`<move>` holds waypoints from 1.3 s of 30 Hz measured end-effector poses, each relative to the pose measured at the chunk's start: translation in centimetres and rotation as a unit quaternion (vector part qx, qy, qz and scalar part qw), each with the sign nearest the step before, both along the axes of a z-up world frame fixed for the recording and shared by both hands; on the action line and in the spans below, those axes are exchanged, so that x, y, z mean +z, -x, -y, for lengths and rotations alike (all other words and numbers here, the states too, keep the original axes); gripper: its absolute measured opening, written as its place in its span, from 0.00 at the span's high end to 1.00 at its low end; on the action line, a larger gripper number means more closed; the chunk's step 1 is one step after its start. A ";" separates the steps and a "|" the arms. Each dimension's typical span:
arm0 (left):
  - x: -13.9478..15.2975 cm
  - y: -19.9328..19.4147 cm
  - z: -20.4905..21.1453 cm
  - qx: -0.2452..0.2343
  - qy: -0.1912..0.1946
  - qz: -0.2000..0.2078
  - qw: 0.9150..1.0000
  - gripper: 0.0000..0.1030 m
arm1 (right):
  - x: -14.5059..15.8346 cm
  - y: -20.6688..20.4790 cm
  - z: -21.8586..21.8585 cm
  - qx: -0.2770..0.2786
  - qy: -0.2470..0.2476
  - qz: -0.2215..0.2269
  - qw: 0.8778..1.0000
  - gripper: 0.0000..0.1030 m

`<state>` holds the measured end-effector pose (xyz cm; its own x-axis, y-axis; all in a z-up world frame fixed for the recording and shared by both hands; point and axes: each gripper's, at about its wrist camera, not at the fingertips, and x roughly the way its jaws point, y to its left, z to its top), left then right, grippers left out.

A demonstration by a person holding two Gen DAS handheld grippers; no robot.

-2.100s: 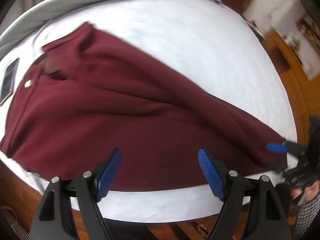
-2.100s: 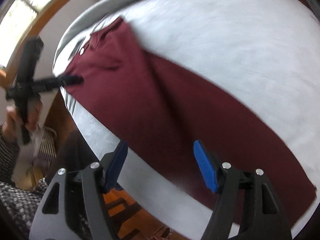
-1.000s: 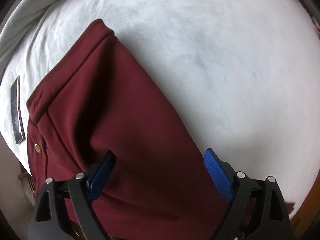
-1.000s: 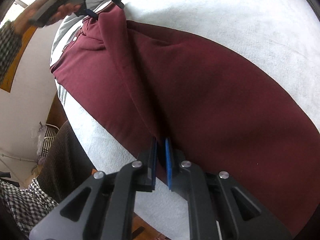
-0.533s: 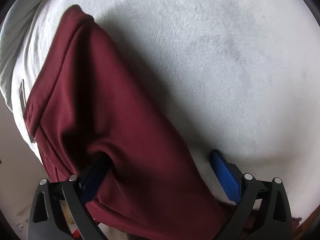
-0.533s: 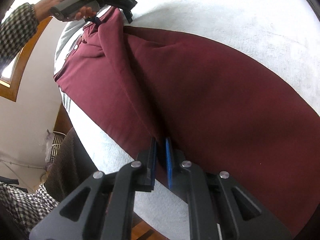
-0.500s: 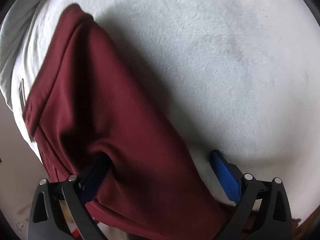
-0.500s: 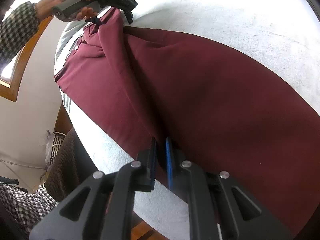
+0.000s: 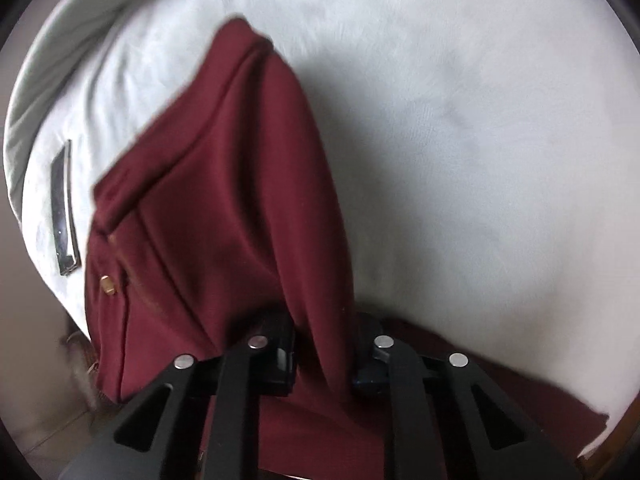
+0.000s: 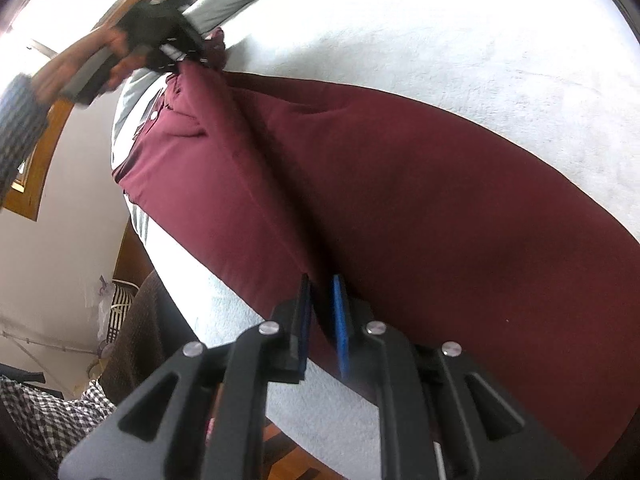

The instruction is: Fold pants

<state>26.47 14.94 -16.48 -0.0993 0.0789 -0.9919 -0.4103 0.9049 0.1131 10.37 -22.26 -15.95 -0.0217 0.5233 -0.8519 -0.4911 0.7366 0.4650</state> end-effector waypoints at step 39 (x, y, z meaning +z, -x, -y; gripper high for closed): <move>-0.8 28.5 -4.3 0.128 0.042 0.260 0.956 0.51 | 0.1 1.6 -3.4 0.010 0.058 -0.025 0.998 0.53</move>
<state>-2.01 19.24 -17.28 0.4037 0.0352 -0.9142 -0.5999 0.7647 -0.2355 8.76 -18.85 -15.84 -0.0748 0.4210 -0.9040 -0.4855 0.7765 0.4018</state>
